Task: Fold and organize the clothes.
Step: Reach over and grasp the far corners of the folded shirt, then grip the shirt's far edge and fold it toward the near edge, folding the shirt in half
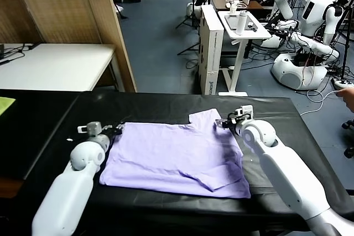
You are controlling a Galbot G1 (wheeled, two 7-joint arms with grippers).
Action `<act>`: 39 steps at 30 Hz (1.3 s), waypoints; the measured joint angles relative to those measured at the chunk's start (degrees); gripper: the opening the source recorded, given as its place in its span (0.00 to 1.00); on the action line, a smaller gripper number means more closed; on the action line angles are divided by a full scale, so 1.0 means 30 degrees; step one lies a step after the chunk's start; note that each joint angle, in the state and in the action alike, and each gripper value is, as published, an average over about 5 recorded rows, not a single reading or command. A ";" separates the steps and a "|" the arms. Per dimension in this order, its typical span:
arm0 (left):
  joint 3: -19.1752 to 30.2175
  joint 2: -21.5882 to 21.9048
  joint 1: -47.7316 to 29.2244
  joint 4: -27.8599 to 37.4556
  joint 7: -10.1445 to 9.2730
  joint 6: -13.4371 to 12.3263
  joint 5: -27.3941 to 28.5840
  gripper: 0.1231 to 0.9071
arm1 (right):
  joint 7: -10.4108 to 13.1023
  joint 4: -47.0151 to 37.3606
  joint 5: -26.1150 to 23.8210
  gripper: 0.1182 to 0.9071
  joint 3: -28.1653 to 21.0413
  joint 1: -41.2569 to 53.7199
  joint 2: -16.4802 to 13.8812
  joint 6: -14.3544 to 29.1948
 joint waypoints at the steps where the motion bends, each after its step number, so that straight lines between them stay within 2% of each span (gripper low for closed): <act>1: -0.0001 0.0005 0.0012 -0.0004 0.0019 -0.0001 0.0008 0.34 | -0.0013 -0.0036 -0.0015 0.41 -0.0018 0.0007 0.0010 0.0007; 5: -0.0001 -0.0001 0.0026 0.0022 0.0125 -0.0035 0.0085 0.25 | -0.0096 -0.0173 -0.0131 0.27 -0.0037 -0.0002 0.0053 0.0068; 13: 0.0025 -0.0022 -0.0005 0.0106 0.0382 -0.0177 0.0318 0.14 | -0.0309 -0.0198 -0.0254 0.03 0.0037 -0.0050 0.0053 0.0226; 17: 0.0037 -0.0024 -0.0014 0.0065 0.0412 -0.0190 0.0308 0.12 | -0.0340 -0.0098 -0.0262 0.03 0.0117 -0.0108 0.0014 0.0507; 26: -0.0292 -0.0013 0.0385 -0.0559 0.0424 -0.0239 0.0117 0.11 | -0.0789 0.1041 -0.0204 0.03 0.0492 -0.0522 -0.0492 0.2101; 33: -0.0902 0.0192 0.1185 -0.1918 0.0281 -0.0319 -0.0405 0.11 | -0.0806 0.2467 0.0041 0.03 0.1064 -0.1319 -0.1115 0.2191; 39: -0.1464 0.0473 0.2295 -0.3893 0.0211 -0.0370 -0.0879 0.11 | -0.0780 0.3912 0.0540 0.03 0.1856 -0.2428 -0.1866 0.2103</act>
